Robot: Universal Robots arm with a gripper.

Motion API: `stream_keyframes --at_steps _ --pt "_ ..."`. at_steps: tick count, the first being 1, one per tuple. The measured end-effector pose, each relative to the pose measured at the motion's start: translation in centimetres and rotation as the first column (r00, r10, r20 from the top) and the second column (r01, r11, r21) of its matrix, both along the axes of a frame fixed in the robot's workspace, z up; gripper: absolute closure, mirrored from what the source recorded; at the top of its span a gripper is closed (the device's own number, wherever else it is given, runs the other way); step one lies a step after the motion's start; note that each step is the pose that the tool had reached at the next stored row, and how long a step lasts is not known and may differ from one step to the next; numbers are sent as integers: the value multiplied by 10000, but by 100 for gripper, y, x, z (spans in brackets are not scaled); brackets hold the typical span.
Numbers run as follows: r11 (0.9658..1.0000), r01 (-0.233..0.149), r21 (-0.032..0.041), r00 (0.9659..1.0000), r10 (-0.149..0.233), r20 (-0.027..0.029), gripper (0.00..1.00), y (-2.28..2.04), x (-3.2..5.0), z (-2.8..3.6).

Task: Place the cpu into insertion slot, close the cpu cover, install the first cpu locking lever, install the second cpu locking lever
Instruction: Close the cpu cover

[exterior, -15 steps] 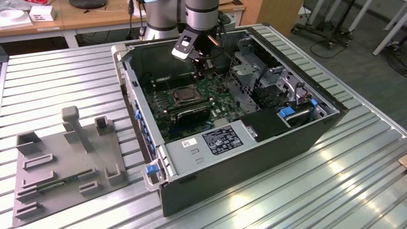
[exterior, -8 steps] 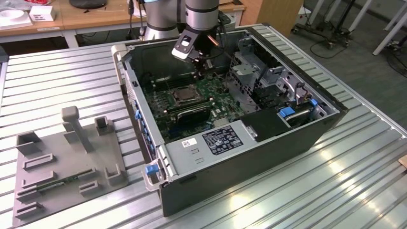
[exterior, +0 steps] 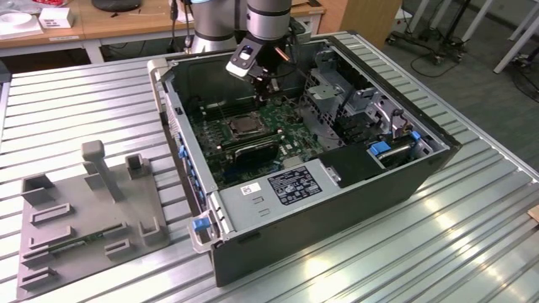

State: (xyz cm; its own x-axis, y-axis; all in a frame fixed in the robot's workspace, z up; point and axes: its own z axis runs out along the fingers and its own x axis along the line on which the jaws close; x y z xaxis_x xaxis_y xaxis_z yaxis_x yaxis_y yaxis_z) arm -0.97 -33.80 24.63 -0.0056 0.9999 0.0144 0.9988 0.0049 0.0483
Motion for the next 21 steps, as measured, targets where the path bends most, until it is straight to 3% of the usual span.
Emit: stream_keyframes --at_steps 4,9,21 --pt "10000 -1 2 10000 1 -6 89 0 -15 -3" --pt "10000 0 2 10000 0 -6 89 0 -113 -14" --pt "10000 0 -11 10000 0 -6 89 0 -116 -14"
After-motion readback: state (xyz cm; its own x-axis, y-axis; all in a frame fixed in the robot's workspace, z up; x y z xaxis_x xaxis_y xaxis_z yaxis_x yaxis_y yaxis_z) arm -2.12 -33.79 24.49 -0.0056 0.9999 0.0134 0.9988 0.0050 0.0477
